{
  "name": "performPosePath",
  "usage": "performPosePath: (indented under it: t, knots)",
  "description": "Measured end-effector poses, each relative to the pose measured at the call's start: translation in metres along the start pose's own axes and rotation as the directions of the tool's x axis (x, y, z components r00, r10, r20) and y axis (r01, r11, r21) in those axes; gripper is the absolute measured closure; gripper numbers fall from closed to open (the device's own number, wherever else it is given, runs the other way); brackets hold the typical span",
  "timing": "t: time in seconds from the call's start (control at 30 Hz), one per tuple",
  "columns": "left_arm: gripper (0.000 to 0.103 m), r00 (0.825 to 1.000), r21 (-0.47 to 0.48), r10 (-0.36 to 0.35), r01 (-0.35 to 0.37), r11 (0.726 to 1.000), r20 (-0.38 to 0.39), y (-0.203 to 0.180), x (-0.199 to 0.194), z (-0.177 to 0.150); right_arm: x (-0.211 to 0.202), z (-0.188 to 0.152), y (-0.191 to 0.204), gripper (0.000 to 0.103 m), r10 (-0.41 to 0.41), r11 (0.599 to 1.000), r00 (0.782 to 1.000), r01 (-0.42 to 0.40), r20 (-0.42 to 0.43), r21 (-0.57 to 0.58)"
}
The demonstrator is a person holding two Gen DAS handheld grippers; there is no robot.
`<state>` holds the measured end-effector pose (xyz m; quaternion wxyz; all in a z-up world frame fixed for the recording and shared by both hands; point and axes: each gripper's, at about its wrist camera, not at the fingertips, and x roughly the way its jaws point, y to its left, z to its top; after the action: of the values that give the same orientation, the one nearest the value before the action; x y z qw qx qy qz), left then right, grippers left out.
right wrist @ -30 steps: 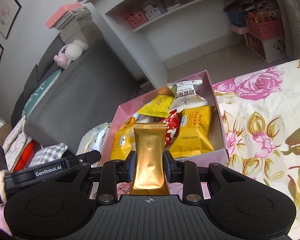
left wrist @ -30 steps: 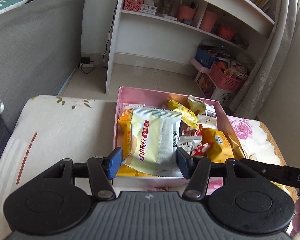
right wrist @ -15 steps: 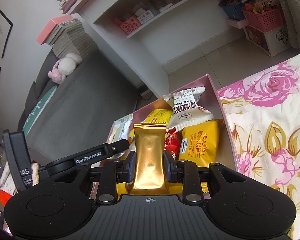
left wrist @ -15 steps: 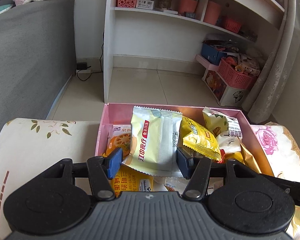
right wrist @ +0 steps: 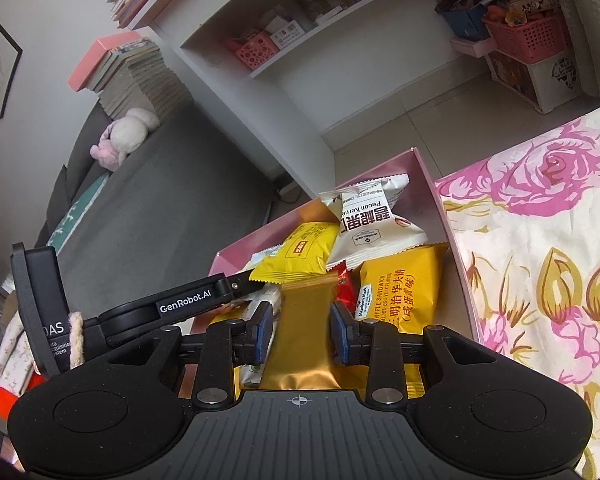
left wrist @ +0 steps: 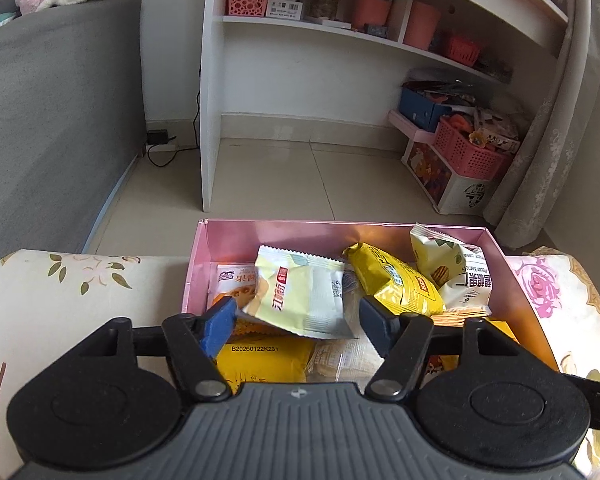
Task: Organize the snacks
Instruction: 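Carry the wafer packet and gold bar into the box and open both tools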
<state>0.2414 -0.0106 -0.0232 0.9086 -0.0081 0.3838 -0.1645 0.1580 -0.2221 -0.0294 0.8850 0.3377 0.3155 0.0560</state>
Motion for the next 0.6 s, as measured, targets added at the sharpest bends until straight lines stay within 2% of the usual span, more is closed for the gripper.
performPosePath:
  t: [0.03, 0.1, 0.17, 0.33, 0.6]
  knots:
    - [0.03, 1.0, 0.001, 0.005, -0.005, 1.0, 0.006, 0.0, -0.001, 0.0, -0.001, 0.001, 0.001, 0.07, 0.004, 1.0, 1.0, -0.004, -0.003, -0.002]
    - [0.029, 1.0, -0.004, -0.002, 0.002, 1.0, 0.005, 0.002, -0.004, 0.0, -0.004, 0.001, 0.003, 0.059, 0.004, 1.0, 1.0, -0.004, 0.004, -0.006]
    - [0.026, 1.0, -0.008, -0.001, 0.001, 1.0, 0.0, 0.003, -0.006, -0.001, -0.006, 0.001, 0.004, 0.054, 0.005, 1.0, 1.0, -0.004, 0.009, -0.006]
    - [0.023, 1.0, 0.001, 0.0, 0.0, 1.0, -0.002, 0.002, -0.017, -0.004, -0.01, -0.001, 0.01, 0.052, 0.003, 1.0, 1.0, -0.002, 0.002, -0.015]
    - [0.014, 1.0, -0.008, 0.001, -0.001, 1.0, -0.01, 0.001, -0.041, -0.015, -0.031, -0.012, 0.019, 0.033, -0.02, 0.999, 1.0, 0.02, 0.0, -0.027]
